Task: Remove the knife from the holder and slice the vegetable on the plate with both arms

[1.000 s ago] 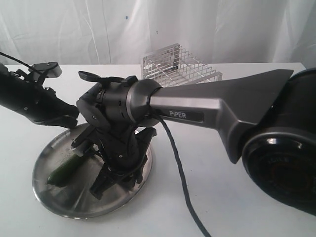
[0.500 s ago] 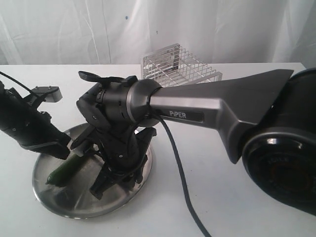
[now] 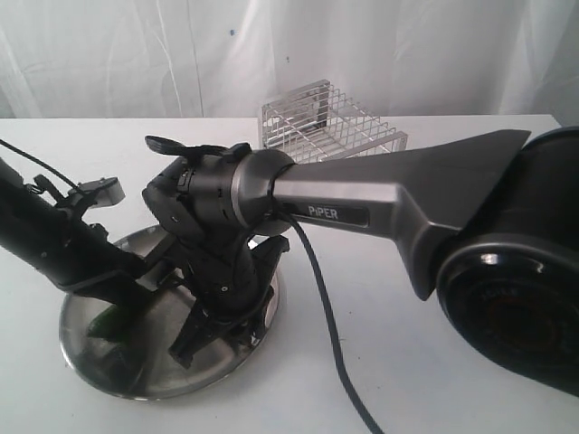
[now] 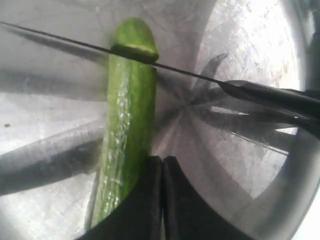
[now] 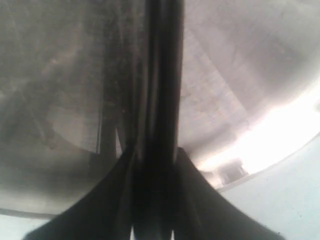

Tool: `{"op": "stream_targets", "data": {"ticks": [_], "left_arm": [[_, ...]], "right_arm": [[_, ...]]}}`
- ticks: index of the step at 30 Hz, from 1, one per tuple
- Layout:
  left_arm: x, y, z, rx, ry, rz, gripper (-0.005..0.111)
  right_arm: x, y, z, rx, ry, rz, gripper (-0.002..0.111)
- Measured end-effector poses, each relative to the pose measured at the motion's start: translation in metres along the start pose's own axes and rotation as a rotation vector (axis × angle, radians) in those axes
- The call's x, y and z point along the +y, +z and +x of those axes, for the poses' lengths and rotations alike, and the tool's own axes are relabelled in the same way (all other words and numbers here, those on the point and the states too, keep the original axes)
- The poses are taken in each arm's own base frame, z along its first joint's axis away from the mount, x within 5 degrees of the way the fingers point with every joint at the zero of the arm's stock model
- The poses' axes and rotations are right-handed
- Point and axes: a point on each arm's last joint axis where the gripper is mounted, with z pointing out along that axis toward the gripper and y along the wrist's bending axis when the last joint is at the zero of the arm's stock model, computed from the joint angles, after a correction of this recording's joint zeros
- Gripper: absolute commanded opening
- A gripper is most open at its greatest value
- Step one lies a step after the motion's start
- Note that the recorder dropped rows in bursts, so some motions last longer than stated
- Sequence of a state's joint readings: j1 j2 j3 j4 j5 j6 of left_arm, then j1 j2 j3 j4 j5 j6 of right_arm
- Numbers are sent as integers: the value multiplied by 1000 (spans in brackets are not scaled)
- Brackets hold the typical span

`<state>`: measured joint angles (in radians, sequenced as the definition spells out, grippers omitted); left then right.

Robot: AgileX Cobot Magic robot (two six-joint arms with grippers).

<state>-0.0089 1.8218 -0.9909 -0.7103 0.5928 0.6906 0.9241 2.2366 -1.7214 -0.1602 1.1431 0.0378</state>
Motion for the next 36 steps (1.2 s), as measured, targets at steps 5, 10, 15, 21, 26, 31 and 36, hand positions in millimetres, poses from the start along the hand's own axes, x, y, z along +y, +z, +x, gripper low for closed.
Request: {"op": "stream_targets", "data": {"ticks": [5,10,15,21,26,31,36], "left_arm": [[1,5,1,8,-26,21,0],[1,6,0,5,-31,23,0],[1,6,0,2,-27,21,0],[1,6,0,2,-27,21,0],[0,6,0,2,-27,22,0],[0,7,0,3,-29,23,0],[0,7,0,1,-32,25,0]], "right_arm": [[-2,1,0,5,3,2,0],[-2,1,2,27,3,3,0],[-2,1,3,37,-11,5,0],[-2,1,4,42,-21,7,0],[-4,-1,5,45,-36,12,0],[-4,-2,5,46,-36,12,0],[-4,-3,6,50,-41,12,0]]}}
